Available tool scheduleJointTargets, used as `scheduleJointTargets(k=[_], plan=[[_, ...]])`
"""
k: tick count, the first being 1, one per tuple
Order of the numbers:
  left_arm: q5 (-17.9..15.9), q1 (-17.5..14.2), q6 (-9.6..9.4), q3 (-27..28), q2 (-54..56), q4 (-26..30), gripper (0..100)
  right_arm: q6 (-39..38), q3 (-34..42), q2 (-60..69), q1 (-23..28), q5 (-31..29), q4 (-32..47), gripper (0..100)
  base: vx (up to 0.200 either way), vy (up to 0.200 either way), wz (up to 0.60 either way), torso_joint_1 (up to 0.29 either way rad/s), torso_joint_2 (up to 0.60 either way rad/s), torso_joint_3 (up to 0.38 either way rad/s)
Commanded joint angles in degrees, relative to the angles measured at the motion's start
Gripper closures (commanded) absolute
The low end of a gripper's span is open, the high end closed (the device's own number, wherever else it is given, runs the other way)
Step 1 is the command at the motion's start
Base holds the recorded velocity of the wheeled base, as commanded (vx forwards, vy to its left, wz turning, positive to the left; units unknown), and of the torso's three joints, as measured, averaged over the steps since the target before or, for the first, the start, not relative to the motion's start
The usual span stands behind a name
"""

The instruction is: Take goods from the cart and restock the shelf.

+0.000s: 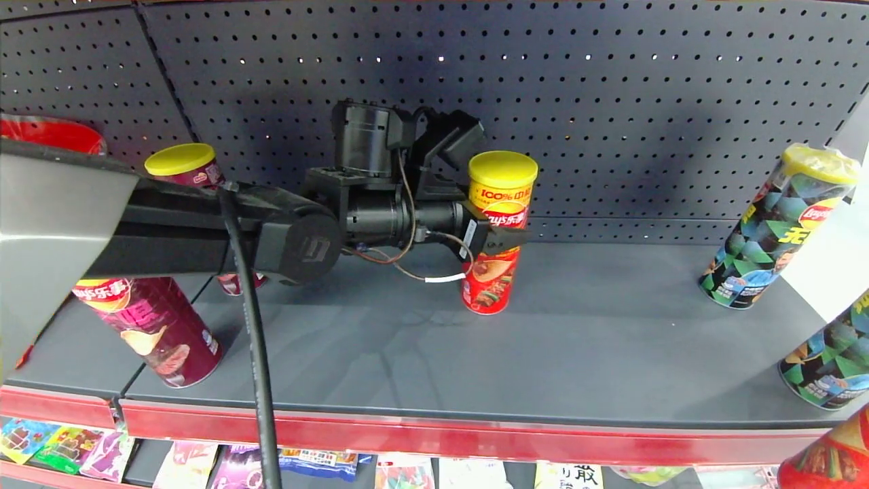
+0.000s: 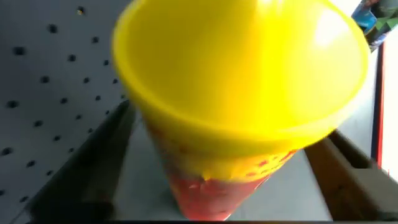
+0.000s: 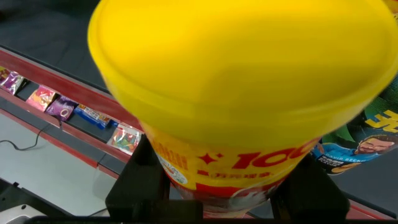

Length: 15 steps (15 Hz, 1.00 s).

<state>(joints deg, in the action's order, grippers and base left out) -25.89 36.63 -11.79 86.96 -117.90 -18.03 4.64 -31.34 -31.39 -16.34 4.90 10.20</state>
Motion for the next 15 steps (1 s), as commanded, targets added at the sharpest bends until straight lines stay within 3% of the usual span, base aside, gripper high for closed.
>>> scheduleJointTargets(k=[1,6,9,10,12,15], plan=[[-0.03,0.11,0.01,0.06,-0.58,0.01,100,0.01,-0.12,0.01,-0.01,0.02,-0.01,100,0.0,0.0,0.0,0.0,0.0,0.0],[-0.83,0.11,0.1,-1.79,0.47,0.01,100,0.01,-0.12,0.01,-0.01,0.02,-0.01,100,0.0,0.0,0.0,0.0,0.0,0.0],[-2.67,0.11,0.71,-9.44,6.98,0.28,100,0.01,-0.3,0.01,-0.01,0.02,-0.01,100,0.0,0.0,0.0,0.0,0.0,0.0],[-2.58,0.11,1.33,-11.81,9.09,0.19,100,0.01,-0.39,-0.07,-0.01,0.02,-0.01,100,0.0,0.0,0.0,0.0,0.0,0.0],[-2.06,0.98,4.41,-14.53,12.87,0.01,100,0.01,-0.65,-0.16,-0.01,0.11,-0.1,100,0.0,0.0,0.0,0.0,0.0,0.0],[-1.97,1.25,4.58,-18.58,16.29,-0.08,100,0.01,-0.83,-0.43,-0.01,0.2,-0.1,100,0.0,0.0,0.0,0.0,0.0,0.0]])
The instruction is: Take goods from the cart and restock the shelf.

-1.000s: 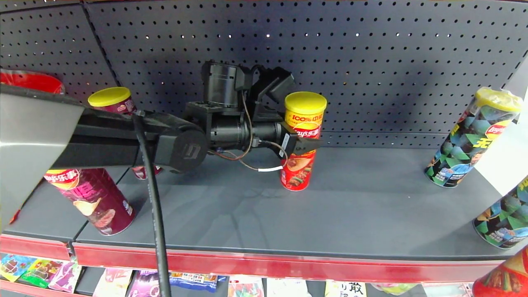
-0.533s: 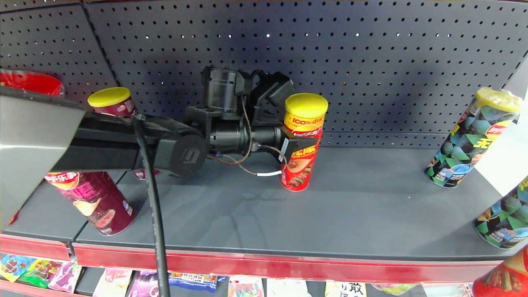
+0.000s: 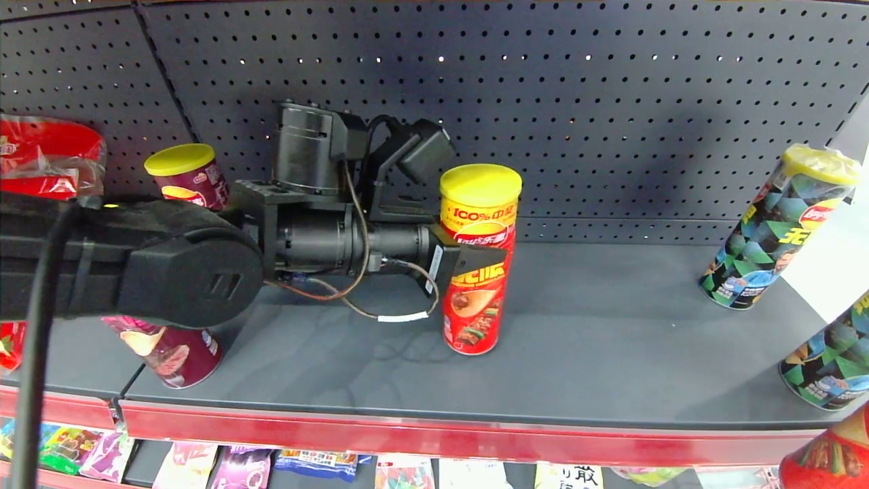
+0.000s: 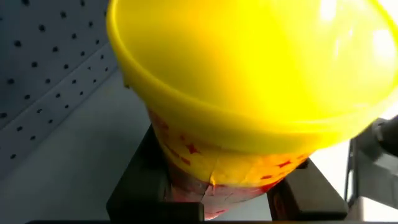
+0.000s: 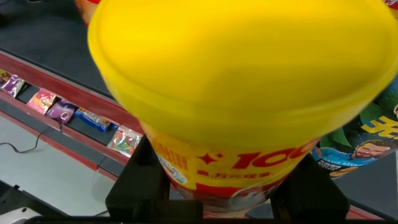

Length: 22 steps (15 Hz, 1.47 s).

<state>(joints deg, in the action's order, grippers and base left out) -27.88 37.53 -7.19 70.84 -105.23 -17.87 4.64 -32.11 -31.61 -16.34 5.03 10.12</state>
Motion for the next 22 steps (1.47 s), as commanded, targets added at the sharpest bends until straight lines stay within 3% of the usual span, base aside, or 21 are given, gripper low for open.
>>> scheduleJointTargets(k=[1,6,19,20,22], plan=[[0.02,1.05,0.07,-3.95,4.42,-0.32,100,0.01,0.12,-0.29,-0.01,0.06,-0.01,100,0.0,0.0,0.0,0.0,0.0,0.0],[0.9,3.86,0.07,-11.51,6.88,-3.13,100,0.01,0.21,-0.29,-0.1,0.06,0.08,100,0.0,0.0,0.0,0.0,0.0,0.0],[3.18,5.0,0.16,-16.61,8.99,-4.19,100,0.01,0.29,-0.21,-0.01,0.06,0.08,100,0.0,0.0,0.0,0.0,0.0,0.0],[3.45,5.18,0.16,-17.58,9.34,-4.28,0,0.01,0.38,-0.21,-0.01,0.06,0.08,100,0.0,0.0,0.0,0.0,0.0,0.0],[3.62,5.36,0.16,-18.98,9.6,-5.77,0,0.01,0.47,-0.21,-0.01,0.06,0.08,100,0.0,0.0,0.0,0.0,0.0,0.0]])
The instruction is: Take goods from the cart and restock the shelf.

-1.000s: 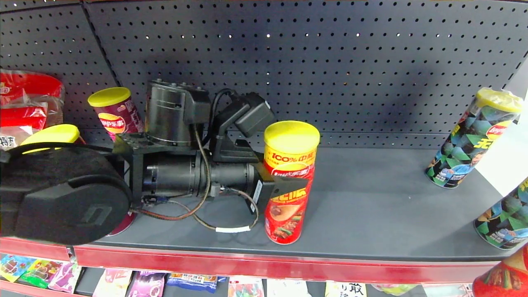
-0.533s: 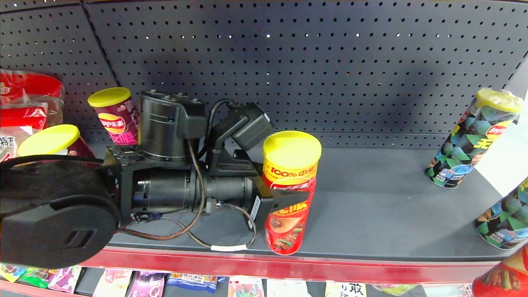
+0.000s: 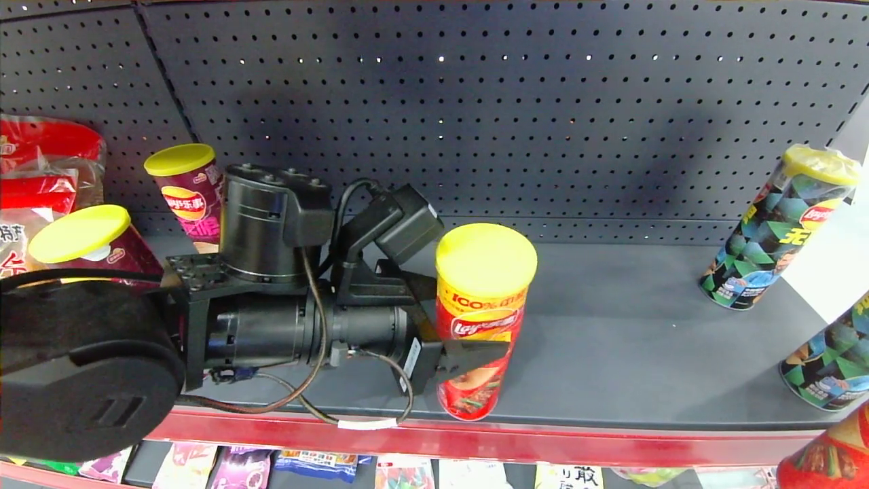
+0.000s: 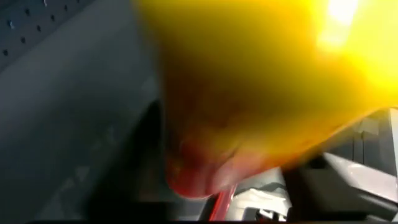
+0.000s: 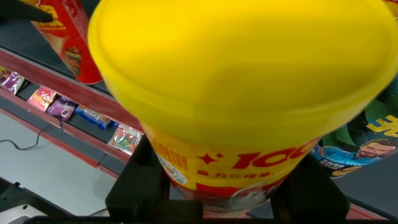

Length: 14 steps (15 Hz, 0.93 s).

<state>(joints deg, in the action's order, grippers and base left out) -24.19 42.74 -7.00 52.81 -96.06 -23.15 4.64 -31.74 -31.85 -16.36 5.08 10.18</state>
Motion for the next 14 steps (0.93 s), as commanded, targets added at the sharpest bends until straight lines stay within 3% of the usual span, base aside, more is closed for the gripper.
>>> scheduleJointTargets(k=[1,4,7,14], plan=[[0.02,0.24,-0.03,-1.04,0.44,-0.49,0,0.01,0.1,0.04,0.01,0.01,0.02,100,0.0,0.0,0.0,0.0,0.0,0.0],[0.02,0.33,0.49,-2.54,1.93,-0.67,0,0.01,-0.16,-0.05,0.01,0.01,0.02,100,0.0,0.0,0.0,0.0,0.0,0.0],[0.54,-0.03,1.72,-7.63,6.15,-0.67,0,0.1,-2.27,-2.07,-0.16,0.19,0.02,100,0.0,0.0,0.0,0.0,0.0,0.0],[5.11,-6.44,1.9,-20.99,20.65,-0.49,0,2.39,-4.29,-9.89,-0.34,3.35,-0.16,100,0.0,0.0,0.0,0.0,0.0,0.0]])
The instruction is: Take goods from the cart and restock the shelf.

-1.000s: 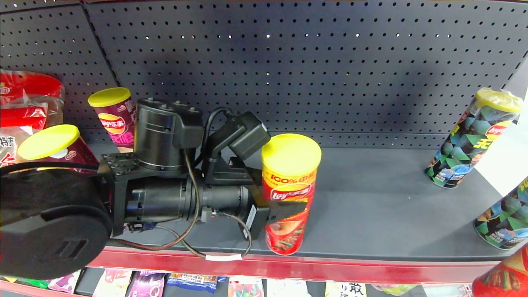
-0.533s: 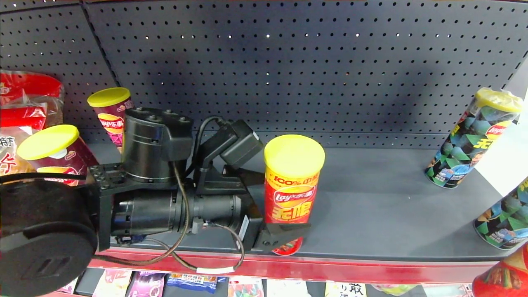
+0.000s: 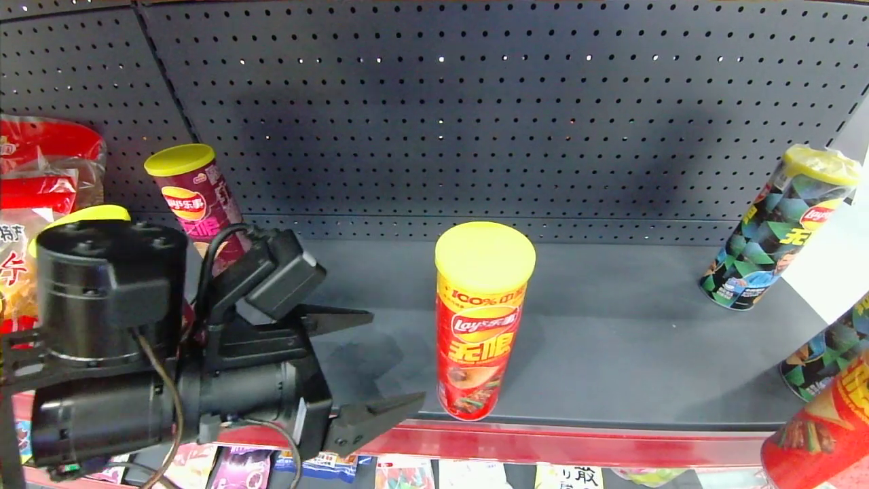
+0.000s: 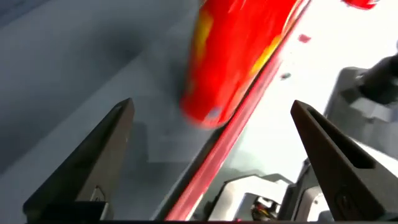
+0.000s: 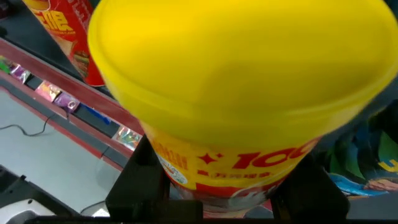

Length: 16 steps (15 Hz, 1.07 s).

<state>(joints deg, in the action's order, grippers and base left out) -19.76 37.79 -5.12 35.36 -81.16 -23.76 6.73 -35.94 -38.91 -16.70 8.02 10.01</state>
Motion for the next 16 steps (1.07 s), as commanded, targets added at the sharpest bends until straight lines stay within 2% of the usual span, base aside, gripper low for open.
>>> scheduleJointTargets(k=[1,3,6,9,13,16], plan=[[1.66,-1.84,0.11,-5.66,8.22,0.2,0,0.92,-0.1,-4.24,0.0,0.86,-0.78,100,0.0,0.0,0.0,0.0,0.0,0.0],[3.94,-1.84,0.11,-10.67,13.4,0.47,0,1.09,-0.19,-9.95,-1.76,1.47,-8.07,100,0.0,0.0,0.0,0.0,0.0,0.0],[5.26,-1.84,0.11,-16.2,19.99,1.44,0,1.01,-0.45,-21.03,-5.97,1.38,-20.82,100,0.0,0.0,0.0,0.0,0.0,0.0],[7.46,-1.84,0.2,-16.64,22.98,3.19,0,0.65,-6.16,-32.72,-8.35,1.47,-26.09,100,0.0,0.0,0.0,0.0,0.0,0.0],[7.9,-1.84,0.11,-17.08,23.51,3.28,0,0.3,-16.8,-48.54,-9.31,1.56,-35.06,100,0.0,0.0,0.0,0.0,0.0,0.0],[10.01,-1.84,0.2,-16.64,23.51,3.19,0,0.04,-23.56,-55.13,-10.81,3.23,-35.32,100,0.0,0.0,0.0,0.0,0.0,0.0]])
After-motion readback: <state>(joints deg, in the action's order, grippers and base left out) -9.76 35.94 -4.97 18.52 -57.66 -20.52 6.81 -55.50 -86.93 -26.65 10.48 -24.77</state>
